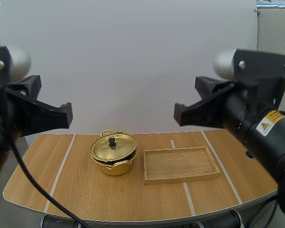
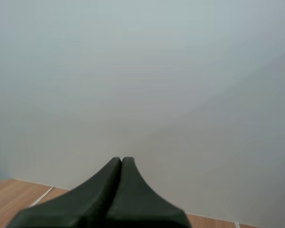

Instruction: Open the pot, put the grape inside, and close it

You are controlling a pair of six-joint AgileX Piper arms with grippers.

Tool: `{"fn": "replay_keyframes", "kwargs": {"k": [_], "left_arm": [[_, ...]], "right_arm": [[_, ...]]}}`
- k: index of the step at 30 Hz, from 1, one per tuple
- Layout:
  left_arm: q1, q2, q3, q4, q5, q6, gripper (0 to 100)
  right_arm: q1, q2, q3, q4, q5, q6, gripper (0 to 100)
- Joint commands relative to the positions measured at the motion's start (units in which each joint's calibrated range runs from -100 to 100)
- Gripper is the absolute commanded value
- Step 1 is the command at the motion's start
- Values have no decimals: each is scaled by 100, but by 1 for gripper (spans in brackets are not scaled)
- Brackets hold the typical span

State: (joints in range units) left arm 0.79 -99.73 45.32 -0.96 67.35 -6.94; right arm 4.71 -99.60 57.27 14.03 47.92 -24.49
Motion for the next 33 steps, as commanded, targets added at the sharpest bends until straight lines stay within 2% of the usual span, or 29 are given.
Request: {"fn": "replay_keyframes", "kwargs": {"k": [1,5,9,16,25,30,33], "left_arm": [[-15,-27,1488,183,-2312,-100,0],[-47,-27,2375,257,-2880,227,0],[-47,-27,3204,257,-3467,245,0],[-47,-27,4621,257,-5870,224,0],[-47,-27,5468,234,-5971,27,0],[-47,-27,5468,192,-5104,-610,0],[-47,-27,5468,192,-4917,-714,0]], "right_arm": [[-22,-40,1194,17,-1052,-42,0],[-22,-40,1715,-267,-1169,-42,0],[-22,-40,2165,-499,-1184,-42,0],[-22,-40,2959,-615,-1317,-42,0],[-22,-40,3883,-593,-1953,-42,0],[-22,-40,4154,-577,-1953,-42,0],[-22,-40,4273,-577,-1953,-42,0]]}}
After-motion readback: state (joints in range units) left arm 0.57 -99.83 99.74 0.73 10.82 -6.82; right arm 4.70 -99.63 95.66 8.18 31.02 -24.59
